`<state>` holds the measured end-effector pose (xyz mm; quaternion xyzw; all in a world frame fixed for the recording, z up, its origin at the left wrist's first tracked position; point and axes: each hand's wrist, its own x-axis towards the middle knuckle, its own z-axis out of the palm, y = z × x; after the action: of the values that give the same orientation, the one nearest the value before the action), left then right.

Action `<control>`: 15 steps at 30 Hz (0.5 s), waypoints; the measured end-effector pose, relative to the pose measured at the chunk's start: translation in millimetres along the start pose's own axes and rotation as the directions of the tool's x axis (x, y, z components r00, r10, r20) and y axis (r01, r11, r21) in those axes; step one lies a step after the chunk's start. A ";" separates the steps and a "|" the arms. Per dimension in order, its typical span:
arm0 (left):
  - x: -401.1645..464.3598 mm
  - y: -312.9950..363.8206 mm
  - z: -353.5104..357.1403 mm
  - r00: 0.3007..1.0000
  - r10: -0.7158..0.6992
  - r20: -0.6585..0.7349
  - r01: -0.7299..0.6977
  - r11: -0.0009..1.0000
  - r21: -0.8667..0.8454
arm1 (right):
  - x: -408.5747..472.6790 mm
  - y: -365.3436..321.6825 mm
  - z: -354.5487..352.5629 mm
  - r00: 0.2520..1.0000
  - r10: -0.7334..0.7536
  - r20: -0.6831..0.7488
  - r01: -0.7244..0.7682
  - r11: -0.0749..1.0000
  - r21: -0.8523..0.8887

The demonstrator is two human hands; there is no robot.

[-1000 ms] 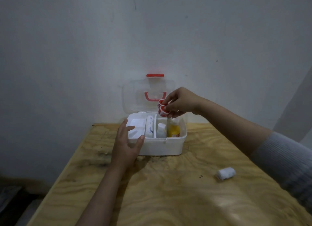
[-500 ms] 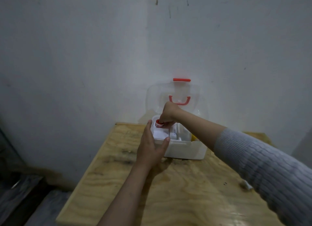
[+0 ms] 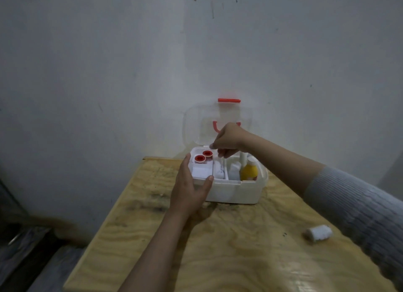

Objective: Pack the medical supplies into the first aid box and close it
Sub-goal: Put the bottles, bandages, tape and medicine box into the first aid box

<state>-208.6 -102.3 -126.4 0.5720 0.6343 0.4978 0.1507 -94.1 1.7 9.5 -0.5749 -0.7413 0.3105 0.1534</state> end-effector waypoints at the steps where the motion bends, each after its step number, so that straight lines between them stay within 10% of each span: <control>1: 0.5 -1.3 -1.8 1.000 -0.003 -0.005 0.003 1.000 -0.009 | -8.2 1.7 -7.5 1.000 -0.023 -0.009 0.024 0.999 0.023; 7: 2.3 -7.0 -3.2 1.000 -0.003 -0.028 0.002 1.000 -0.025 | -84.2 50.8 -49.9 0.988 -0.113 -0.108 0.125 0.986 0.109; 15: 0.5 -7.1 -0.9 0.996 0.064 -0.066 -0.068 0.996 -0.061 | -148.6 186.1 -63.4 0.999 -0.023 0.036 0.030 0.977 -0.210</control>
<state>-213.6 -101.3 -131.5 0.5712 0.6035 0.5405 0.1319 127.2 -93.9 -41.4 -0.5727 -0.7800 0.2379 0.0833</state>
